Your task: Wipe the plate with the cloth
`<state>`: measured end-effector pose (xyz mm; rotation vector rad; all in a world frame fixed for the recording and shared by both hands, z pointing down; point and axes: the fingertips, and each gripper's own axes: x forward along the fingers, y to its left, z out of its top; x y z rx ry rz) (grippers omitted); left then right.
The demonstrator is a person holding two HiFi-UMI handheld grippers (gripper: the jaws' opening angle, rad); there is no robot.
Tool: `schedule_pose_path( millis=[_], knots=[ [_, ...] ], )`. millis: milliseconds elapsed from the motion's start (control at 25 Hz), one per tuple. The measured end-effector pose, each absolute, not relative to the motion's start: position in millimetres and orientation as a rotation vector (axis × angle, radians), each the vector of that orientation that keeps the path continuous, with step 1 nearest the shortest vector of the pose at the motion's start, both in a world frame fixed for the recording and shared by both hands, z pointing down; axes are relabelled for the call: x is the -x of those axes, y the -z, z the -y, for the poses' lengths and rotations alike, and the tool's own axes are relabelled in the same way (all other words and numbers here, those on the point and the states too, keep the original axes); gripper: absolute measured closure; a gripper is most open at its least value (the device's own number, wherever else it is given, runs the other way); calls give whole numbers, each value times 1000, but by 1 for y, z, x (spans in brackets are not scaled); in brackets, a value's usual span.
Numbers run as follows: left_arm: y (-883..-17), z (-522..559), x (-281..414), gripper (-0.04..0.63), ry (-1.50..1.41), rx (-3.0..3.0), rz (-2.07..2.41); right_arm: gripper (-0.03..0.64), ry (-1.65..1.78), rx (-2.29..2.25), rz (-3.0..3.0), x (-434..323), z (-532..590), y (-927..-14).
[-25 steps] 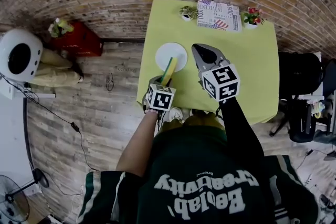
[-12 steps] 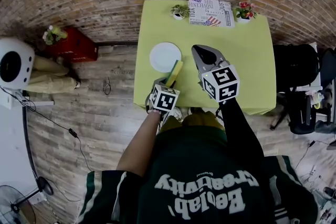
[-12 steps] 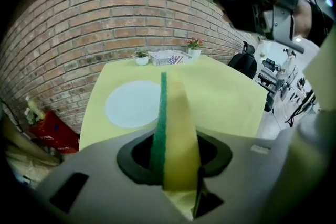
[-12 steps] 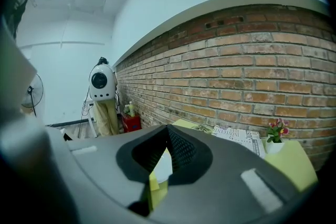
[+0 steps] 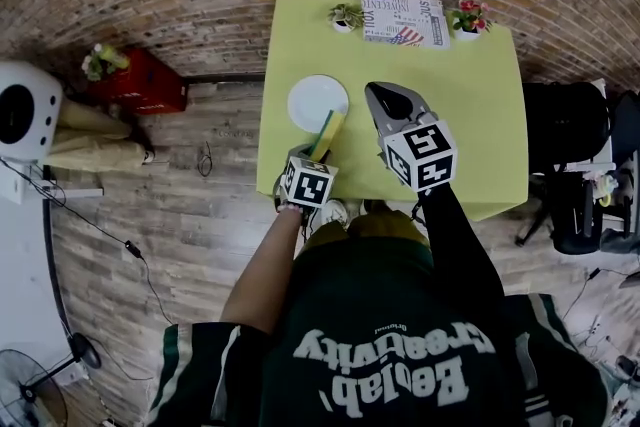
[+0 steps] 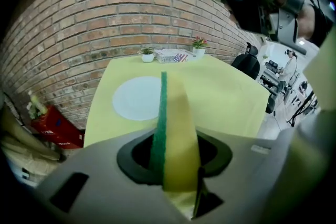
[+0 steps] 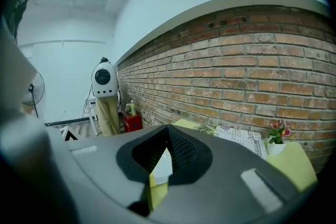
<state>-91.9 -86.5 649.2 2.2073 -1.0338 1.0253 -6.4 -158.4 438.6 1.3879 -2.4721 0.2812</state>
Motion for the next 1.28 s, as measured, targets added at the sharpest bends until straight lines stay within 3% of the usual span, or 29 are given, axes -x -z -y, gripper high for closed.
schedule_pose_path(
  millis=[680, 1280],
  knots=[
    [-647, 81, 171, 463, -977, -2064, 1213, 604, -242, -1217, 2585, 80, 167, -429],
    [-636, 101, 148, 463, -947, -2116, 1175, 604, -249, -1280, 2560, 62, 176, -428]
  ],
)
